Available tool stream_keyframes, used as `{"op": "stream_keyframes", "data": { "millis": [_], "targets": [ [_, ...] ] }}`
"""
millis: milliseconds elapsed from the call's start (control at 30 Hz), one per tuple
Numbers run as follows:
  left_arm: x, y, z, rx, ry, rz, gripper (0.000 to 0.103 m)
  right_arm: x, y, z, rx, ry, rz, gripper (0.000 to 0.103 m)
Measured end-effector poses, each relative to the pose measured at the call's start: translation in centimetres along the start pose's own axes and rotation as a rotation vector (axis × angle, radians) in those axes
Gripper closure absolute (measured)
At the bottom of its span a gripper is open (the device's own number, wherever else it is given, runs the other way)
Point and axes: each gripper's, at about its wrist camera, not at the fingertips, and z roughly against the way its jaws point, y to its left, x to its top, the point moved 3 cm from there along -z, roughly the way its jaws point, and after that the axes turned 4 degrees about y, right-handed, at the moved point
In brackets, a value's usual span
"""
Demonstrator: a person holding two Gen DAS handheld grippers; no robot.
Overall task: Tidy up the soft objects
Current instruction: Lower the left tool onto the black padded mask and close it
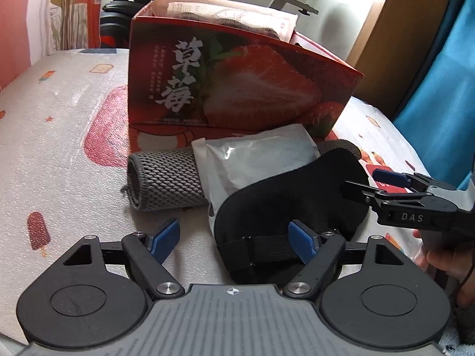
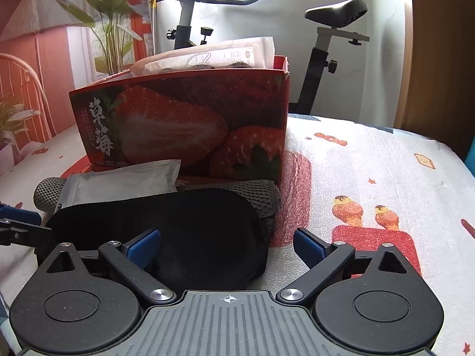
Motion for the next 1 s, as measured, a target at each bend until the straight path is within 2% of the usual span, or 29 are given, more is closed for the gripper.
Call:
{"op": "stream_keyframes", "data": {
  "millis": [100,267,367,400,433,600,833,1000],
  "targets": [
    [-0.4,-0.5,-1.0,-0.025,0.044,-0.027,0.021,-0.3,-0.3,-0.6,0.008,0.02,-0.016,0.014],
    [-0.7,-1.0,-1.5,-0.02,0.039,-0.069,0.023,-0.7,0.2,-0.8,0.021,0.029,0.001,0.014],
    [-0.7,-1.2,-1.6,-0.009,0.029,-0.083,0.037,-0.9,0.5,-1.0,0.038,0.039,0.02,0.014],
    [-0.7,-1.2,-1.6,-0.001,0.024,-0.089,0.047,-0.9,0.7,-1.1,0.041,0.04,0.029,0.014],
    [-0.7,-1.3,-1.7,0.006,0.021,-0.095,0.053,-0.9,0.9,-1.1,0.044,0.043,0.036,0.014],
    [-0.4,-0.8,-1.8,0.009,0.011,-0.073,0.065,-1.0,1.0,-1.3,0.052,0.053,0.04,0.015],
    [-0.2,-0.5,-1.3,0.027,-0.004,-0.074,0.067,-0.9,1.0,-1.1,0.073,0.058,0.029,0.015],
    [0.1,-0.3,-1.6,0.048,-0.014,-0.086,0.067,-0.2,0.2,-1.0,0.114,0.073,-0.024,0.015]
  ]
}}
